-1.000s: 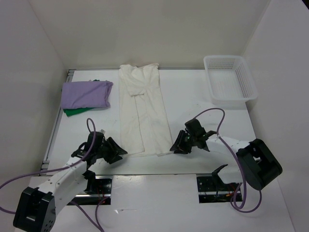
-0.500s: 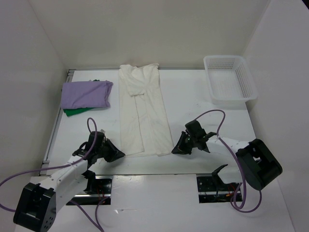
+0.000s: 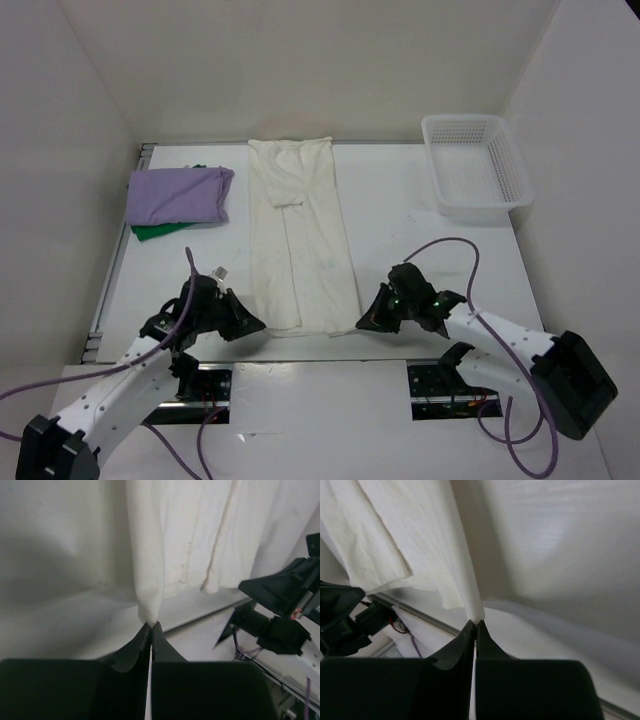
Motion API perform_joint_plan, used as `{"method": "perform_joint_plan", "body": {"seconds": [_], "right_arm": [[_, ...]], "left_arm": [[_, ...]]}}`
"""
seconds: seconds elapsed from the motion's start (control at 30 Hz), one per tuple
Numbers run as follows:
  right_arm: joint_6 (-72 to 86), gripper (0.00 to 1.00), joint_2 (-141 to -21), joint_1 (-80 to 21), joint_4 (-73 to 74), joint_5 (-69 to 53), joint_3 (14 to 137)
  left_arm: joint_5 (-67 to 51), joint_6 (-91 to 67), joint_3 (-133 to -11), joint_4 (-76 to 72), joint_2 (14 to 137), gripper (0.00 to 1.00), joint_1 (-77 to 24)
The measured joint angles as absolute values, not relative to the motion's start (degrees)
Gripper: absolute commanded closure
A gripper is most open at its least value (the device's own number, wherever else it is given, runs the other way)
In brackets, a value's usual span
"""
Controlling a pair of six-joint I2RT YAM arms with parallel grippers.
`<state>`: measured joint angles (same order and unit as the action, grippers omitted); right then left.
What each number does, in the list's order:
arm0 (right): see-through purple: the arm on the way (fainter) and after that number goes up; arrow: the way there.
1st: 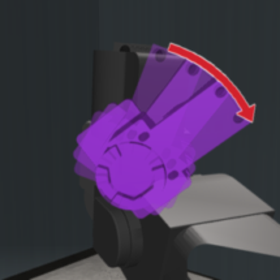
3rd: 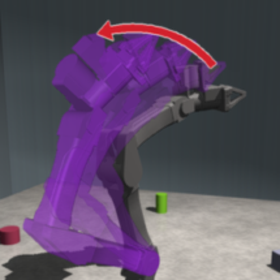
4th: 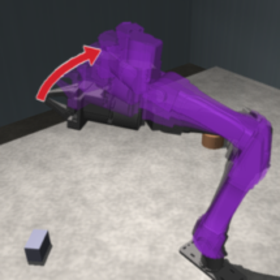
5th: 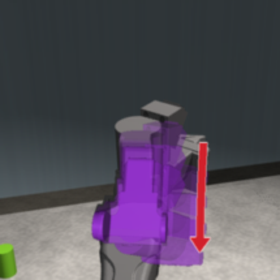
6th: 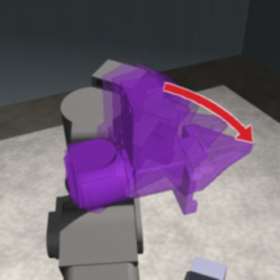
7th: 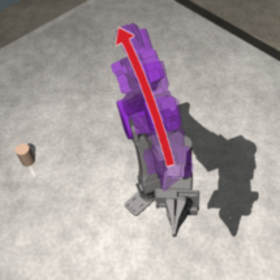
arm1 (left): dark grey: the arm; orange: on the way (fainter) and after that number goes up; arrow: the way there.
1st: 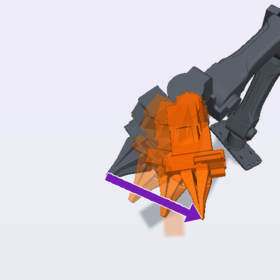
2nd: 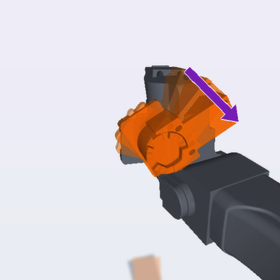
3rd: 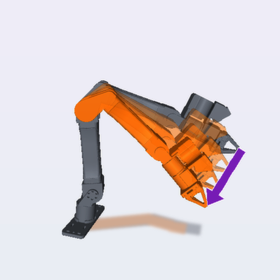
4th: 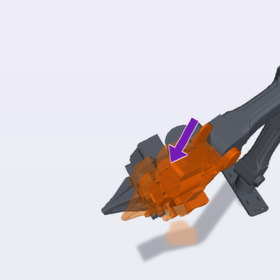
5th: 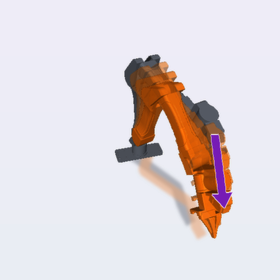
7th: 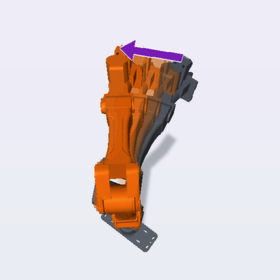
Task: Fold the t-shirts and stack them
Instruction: Grab the bottom of the folded rectangular tshirt with both arms
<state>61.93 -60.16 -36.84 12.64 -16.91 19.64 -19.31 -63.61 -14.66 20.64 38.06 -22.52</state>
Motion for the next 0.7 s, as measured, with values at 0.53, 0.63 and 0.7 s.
{"method": "perform_joint_plan", "body": {"seconds": [0.53,0.63,0.7], "right_arm": [[62.9,1.00,-49.1,-33.7,33.7,-16.9,32.4],[57.1,1.00,-57.7,-26.5,33.4,-17.1,38.3],[53.0,1.00,-63.5,-23.1,33.3,-17.1,42.5]], "left_arm": [[-21.7,-59.5,-40.1,36.1,45.8,1.00,-19.6],[-19.8,-58.4,-40.2,35.8,49.6,1.00,-19.5],[-18.9,-58.3,-40.2,35.3,51.5,1.00,-19.0]]}}
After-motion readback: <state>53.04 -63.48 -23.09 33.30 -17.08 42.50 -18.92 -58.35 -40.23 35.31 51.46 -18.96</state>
